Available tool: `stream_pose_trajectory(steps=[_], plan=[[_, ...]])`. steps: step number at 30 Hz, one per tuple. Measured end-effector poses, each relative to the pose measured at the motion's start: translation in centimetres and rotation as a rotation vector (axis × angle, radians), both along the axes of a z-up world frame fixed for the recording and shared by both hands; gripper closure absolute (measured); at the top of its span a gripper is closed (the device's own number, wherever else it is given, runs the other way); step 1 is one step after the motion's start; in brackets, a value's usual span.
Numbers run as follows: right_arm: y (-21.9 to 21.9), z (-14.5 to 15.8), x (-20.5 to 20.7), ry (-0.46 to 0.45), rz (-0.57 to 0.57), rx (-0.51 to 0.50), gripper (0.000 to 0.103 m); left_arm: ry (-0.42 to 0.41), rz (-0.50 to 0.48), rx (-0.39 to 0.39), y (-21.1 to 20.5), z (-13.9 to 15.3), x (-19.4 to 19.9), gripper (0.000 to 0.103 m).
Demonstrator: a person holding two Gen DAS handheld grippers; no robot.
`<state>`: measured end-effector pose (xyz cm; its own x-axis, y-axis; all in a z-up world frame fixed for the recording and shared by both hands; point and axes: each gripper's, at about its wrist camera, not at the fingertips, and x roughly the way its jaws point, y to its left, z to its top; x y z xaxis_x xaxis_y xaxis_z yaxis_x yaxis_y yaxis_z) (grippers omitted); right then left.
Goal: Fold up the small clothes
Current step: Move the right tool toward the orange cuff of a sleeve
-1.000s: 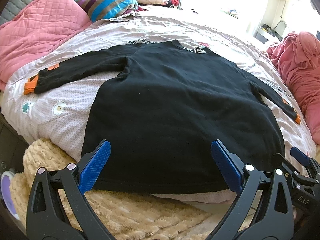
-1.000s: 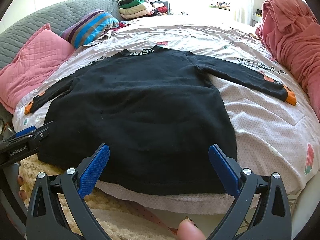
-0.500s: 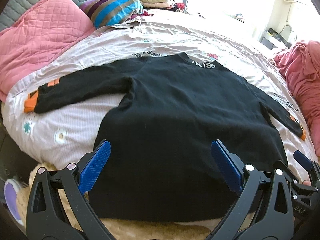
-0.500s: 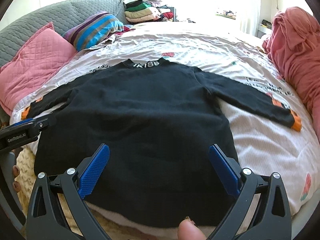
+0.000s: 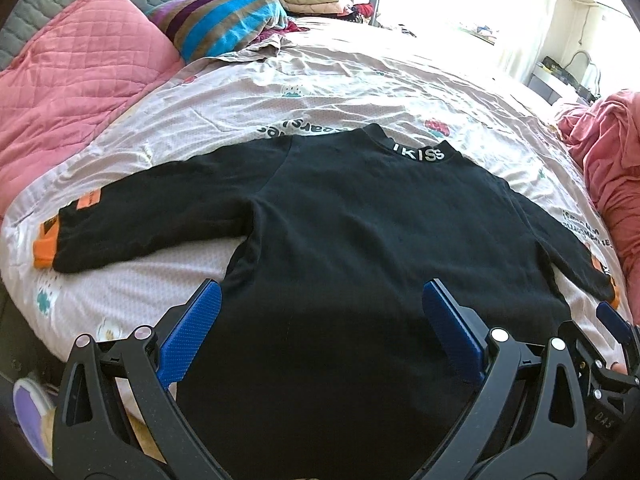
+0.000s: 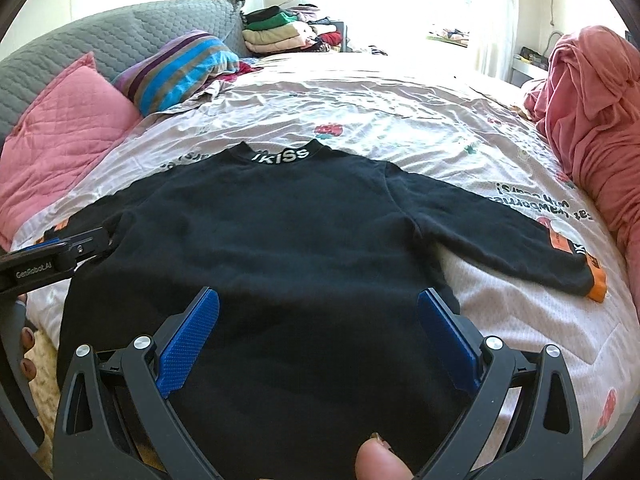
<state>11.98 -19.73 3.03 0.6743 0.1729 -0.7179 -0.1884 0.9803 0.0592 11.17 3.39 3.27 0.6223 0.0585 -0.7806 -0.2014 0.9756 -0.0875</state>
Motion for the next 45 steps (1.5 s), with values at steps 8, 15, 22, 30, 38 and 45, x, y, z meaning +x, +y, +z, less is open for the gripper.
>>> stream_pose_trajectory(steps=[8, 15, 22, 30, 38, 45], plan=[[-2.3, 0.0, 3.3, 0.000, -0.081, 0.022, 0.004, 0.020, -0.024, -0.012, -0.3, -0.4, 3.4, 0.008], [-5.7, -0.7, 6.1, 0.017, -0.193, 0.025, 0.004, 0.040, -0.058, -0.009, -1.4, -1.0, 6.4, 0.008], [-9.8, -2.0, 8.0, 0.039, -0.318, 0.018, 0.004, 0.074, -0.082, -0.006, -2.1, -2.2, 8.7, 0.008], [-14.2, -3.6, 9.4, 0.073, -0.447, 0.025, 0.004, 0.118, -0.089, -0.016, -2.6, -4.0, 11.1, 0.008], [-19.6, -5.5, 9.0, 0.118, -0.598, 0.040, 0.004, 0.143, -0.109, -0.005, -3.7, -5.7, 13.2, 0.008], [-23.9, -7.5, 8.1, 0.181, -0.713, 0.083, 0.004, 0.168, -0.140, 0.012, -4.9, -6.8, 14.8, 0.008]])
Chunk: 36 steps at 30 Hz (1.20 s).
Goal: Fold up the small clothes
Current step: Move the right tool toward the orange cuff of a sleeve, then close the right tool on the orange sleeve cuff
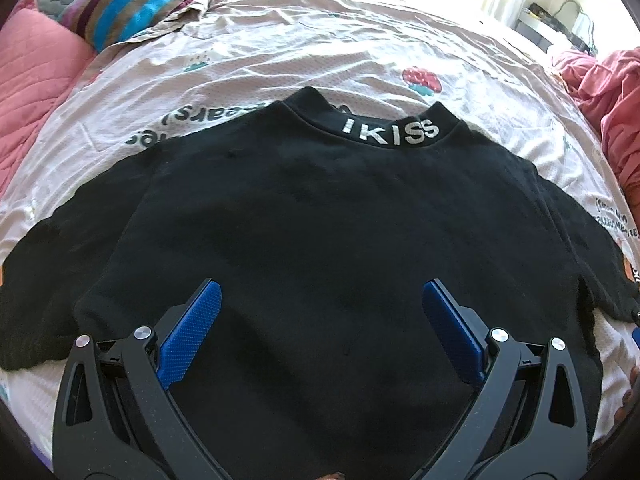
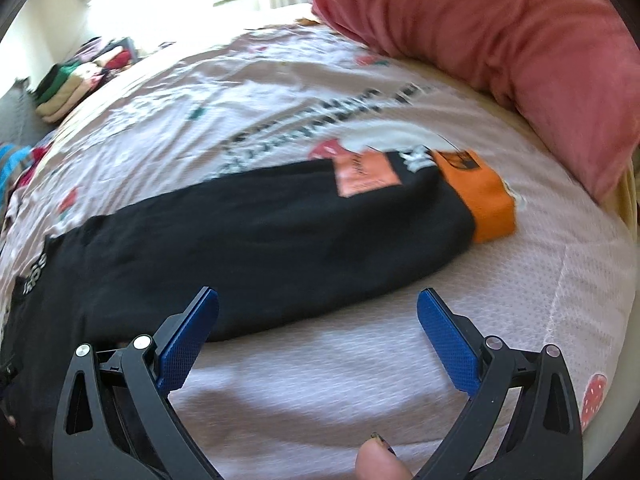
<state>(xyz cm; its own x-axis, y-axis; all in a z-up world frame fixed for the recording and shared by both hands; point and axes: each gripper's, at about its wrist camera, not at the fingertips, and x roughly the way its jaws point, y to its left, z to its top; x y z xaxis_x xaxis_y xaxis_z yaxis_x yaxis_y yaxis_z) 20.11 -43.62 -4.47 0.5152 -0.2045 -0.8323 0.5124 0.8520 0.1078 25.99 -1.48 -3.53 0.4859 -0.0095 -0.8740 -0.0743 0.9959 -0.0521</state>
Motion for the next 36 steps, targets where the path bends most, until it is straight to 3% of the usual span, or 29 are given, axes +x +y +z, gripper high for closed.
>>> stream_pose_trajectory(steps=[6, 10, 11, 12, 14, 15, 17, 18, 19, 26, 36], plan=[[-4.5, -1.0, 0.1, -0.024, -0.121, 0.112, 0.004, 0.026, 0.001, -0.023, 0.0, -0.9, 0.9, 0.008], [-7.1, -1.3, 0.6, -0.108, -0.182, 0.200, 0.004, 0.015, 0.011, -0.036, 0.3, -0.9, 1.0, 0.008], [-7.6, -1.4, 0.7, -0.130, -0.199, 0.214, 0.009, 0.009, 0.013, -0.036, 0.4, -0.7, 1.0, 0.008], [-8.0, -1.4, 0.7, -0.143, -0.212, 0.218, 0.015, 0.005, 0.017, -0.037, 0.4, -0.6, 1.1, 0.008], [-8.8, -1.4, 0.7, -0.175, -0.246, 0.218, 0.040, -0.001, 0.025, -0.051, 0.8, -0.4, 1.1, 0.008], [-9.1, -1.4, 0.9, -0.187, -0.251, 0.224, 0.046, -0.004, 0.030, -0.060, 0.9, -0.3, 1.1, 0.008], [-9.6, -1.2, 0.7, -0.236, -0.253, 0.243, 0.075, -0.011, 0.039, -0.079, 1.2, -0.1, 0.9, 0.008], [-9.7, -1.1, 0.8, -0.249, -0.243, 0.252, 0.079, -0.014, 0.041, -0.084, 1.3, 0.0, 0.9, 0.008], [-9.5, -0.7, 0.9, -0.269, -0.215, 0.249, 0.083, -0.018, 0.045, -0.089, 1.4, 0.1, 0.8, 0.008], [-5.4, 4.0, 1.7, -0.394, -0.027, 0.170, 0.086, -0.036, 0.058, -0.103, 1.9, 1.0, 0.4, 0.008], [7.1, 9.8, 4.3, -0.460, 0.384, 0.078, 0.086, -0.068, 0.086, -0.137, 3.5, 2.7, -0.4, 0.008]])
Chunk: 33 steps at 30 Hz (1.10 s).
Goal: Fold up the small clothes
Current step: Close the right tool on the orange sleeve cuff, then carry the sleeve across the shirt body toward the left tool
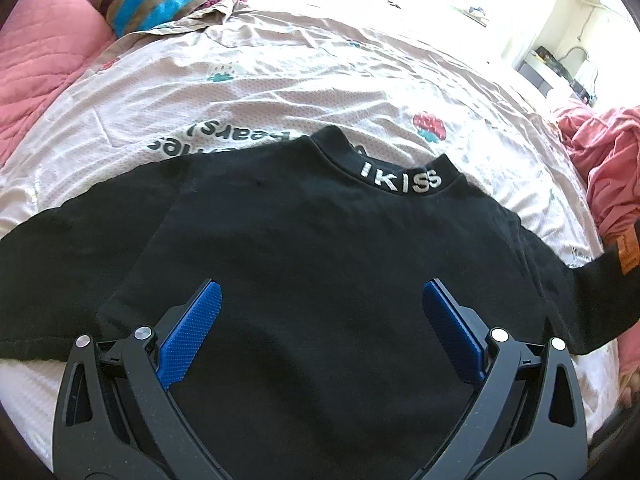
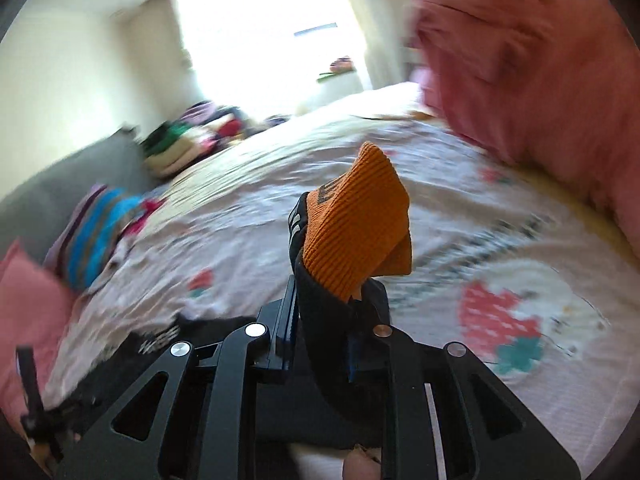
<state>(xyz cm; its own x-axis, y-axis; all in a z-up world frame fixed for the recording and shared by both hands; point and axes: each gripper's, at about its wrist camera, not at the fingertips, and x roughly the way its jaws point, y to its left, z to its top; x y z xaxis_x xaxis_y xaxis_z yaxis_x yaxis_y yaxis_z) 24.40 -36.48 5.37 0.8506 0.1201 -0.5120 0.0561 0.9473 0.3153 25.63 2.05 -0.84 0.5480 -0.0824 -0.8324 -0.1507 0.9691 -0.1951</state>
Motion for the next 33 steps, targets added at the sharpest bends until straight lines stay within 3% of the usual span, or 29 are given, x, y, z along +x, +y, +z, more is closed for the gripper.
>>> stream_pose_trajectory(steps=[8, 13, 15, 21, 26, 33], plan=[[10.3, 0.5, 1.0, -0.013, 0.230, -0.137, 0.085, -0.029, 0.023, -0.147, 2.8, 1.0, -1.0, 0.008], [16.5, -0.8, 1.8, -0.006, 0.330, -0.239, 0.083, -0.047, 0.050, -0.307, 5.2, 1.0, -1.5, 0.008], [18.5, -1.7, 2.0, 0.000, 0.370, -0.276, 0.083, -0.050, 0.053, -0.331, 5.8, 1.0, -1.6, 0.008], [21.5, -4.1, 2.2, 0.052, 0.476, -0.237, 0.078, -0.045, 0.035, -0.438, 6.6, 0.2, -1.5, 0.009], [21.9, -4.8, 1.1, 0.083, 0.545, -0.187, 0.058, -0.010, -0.011, -0.481, 5.3, -1.2, -1.1, 0.011], [19.1, -4.3, -0.4, 0.117, 0.554, -0.084, 0.053, 0.025, -0.059, -0.595, 3.8, -2.7, -0.8, 0.025]])
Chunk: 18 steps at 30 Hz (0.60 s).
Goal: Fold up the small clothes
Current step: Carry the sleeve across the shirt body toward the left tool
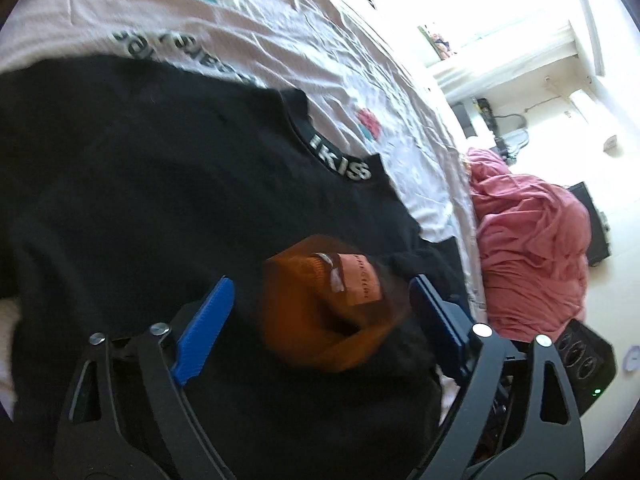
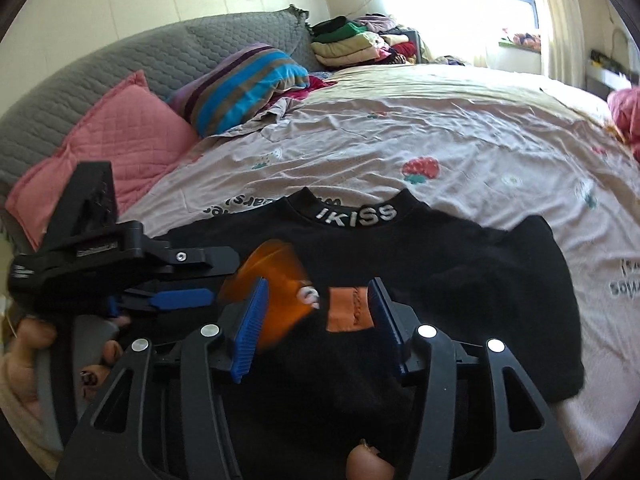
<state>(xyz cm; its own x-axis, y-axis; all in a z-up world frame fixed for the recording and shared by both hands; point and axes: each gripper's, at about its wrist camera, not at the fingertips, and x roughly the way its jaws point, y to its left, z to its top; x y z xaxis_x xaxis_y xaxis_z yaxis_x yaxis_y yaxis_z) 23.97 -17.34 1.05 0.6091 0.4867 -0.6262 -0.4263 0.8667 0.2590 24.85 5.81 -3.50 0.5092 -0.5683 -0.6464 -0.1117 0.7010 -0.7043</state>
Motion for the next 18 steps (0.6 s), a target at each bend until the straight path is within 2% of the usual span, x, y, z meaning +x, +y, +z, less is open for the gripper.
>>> stream_pose_trajectory(steps=[2, 5, 8, 10, 12, 16, 18], plan=[[-1.5, 0.1, -0.4, 0.008, -0.037, 0.015, 0.052, 0.007, -0.004, -0.008, -0.3, -0.2, 0.0, 0.026], [-3.5, 0.4, -0.9, 0.011, -0.086, 0.029, 0.050, 0.035, -0.012, 0.033, -1.0, -0.7, 0.0, 0.027], [-4.8, 0.6, -1.2, 0.012, -0.120, 0.032, 0.050, 0.049, -0.028, 0.090, -2.1, -1.2, 0.1, 0.041], [-5.5, 0.6, -1.4, 0.018, -0.137, 0.041, 0.050, 0.045, -0.029, 0.155, -2.9, -1.2, 0.2, 0.049], [-5.9, 0.5, -1.5, 0.025, -0.147, 0.047, 0.050, 0.044, -0.039, 0.156, -3.1, -1.2, 0.4, 0.091], [-6.7, 0.8, -1.9, 0.026, -0.161, 0.057, 0.050, 0.017, -0.033, 0.172, -3.0, -0.4, 0.7, 0.096], [-6.9, 0.8, -2.0, 0.025, -0.168, 0.052, 0.050, -0.025, -0.031, 0.187, -2.9, 1.1, 0.6, 0.097]])
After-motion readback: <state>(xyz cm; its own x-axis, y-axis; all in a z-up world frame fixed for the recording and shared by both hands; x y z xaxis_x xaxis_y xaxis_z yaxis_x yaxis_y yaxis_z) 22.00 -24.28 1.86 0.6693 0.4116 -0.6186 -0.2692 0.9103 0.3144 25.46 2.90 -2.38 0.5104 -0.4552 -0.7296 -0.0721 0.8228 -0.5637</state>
